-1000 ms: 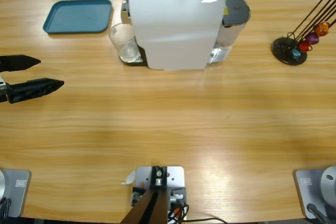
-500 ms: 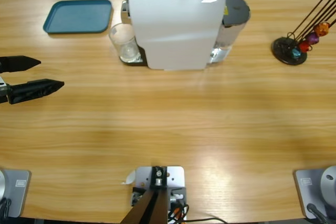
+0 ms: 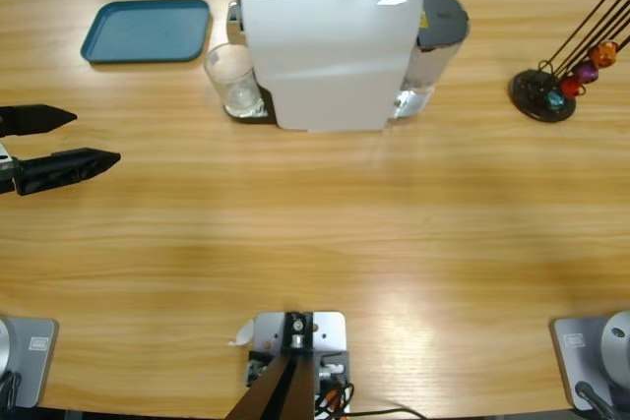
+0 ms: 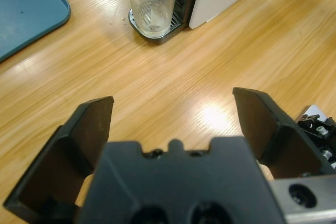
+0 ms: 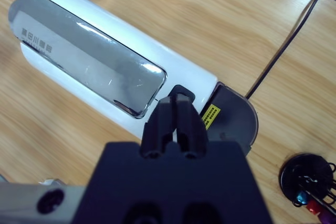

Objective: Pour coffee

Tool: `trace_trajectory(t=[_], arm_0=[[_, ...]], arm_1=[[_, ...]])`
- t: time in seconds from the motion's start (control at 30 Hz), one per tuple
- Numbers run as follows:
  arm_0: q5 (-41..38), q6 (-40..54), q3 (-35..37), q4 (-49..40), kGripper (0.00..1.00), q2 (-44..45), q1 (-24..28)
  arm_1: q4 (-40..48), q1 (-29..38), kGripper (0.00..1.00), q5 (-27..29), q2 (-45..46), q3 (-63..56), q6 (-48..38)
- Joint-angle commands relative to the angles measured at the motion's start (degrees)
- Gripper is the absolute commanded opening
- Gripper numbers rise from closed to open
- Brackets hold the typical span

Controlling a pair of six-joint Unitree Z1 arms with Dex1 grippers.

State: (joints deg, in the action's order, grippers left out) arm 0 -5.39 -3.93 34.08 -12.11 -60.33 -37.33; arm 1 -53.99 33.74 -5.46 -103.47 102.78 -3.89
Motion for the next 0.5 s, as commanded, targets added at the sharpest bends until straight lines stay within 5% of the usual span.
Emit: trace_trajectory(t=[0.03, 0.5], arm_0=[[-0.7, 0.5, -2.4, -0.7, 1.000, -0.8, -0.5], [-0.6, 0.5, -2.4, -0.7, 1.000, -0.6, -0.5]], arm_1=[[-0.8, -0.6, 0.000, 0.6, -2.1, -3.5, 0.6], [-1.2, -0.6, 0.000, 0.6, -3.7, -5.7, 0.1]])
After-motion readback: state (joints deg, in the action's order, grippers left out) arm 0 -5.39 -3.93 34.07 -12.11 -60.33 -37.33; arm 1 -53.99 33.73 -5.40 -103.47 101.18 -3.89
